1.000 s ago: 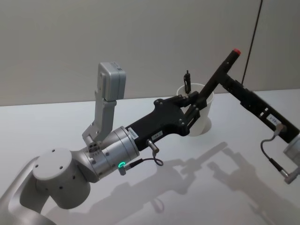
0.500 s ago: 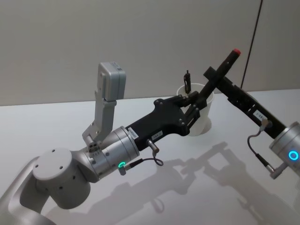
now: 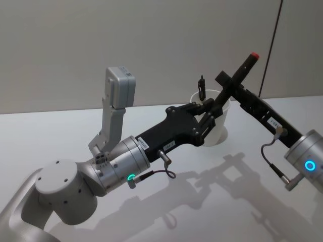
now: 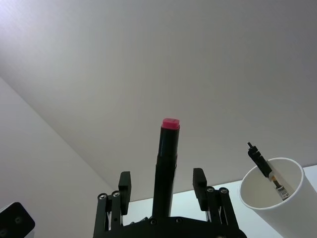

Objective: Place the pen into the pen holder.

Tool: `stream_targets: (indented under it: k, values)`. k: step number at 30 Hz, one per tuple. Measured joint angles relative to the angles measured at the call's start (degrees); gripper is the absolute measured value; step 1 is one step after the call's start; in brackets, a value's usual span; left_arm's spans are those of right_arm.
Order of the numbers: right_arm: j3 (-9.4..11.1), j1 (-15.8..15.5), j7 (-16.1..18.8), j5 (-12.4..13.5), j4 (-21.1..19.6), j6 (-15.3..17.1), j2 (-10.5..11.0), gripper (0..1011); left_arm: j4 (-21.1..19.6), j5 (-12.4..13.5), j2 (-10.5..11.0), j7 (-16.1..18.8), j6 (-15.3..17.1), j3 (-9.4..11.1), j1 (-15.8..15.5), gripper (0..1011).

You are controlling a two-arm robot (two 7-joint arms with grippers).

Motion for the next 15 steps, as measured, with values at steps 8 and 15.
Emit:
stream_targets:
  k: [8,15]
  values:
    - [-0.19,0.19,0.05,-0.08,0.19,-0.06,-0.19,577,0.0,0.0,0.0,0.0,0.0,0.0,0.0,180]
    - [-0.27,0.26,0.05,-0.1,0.26,-0.1,-0.27,356,0.0,0.0,0.0,0.0,0.0,0.0,0.0,180]
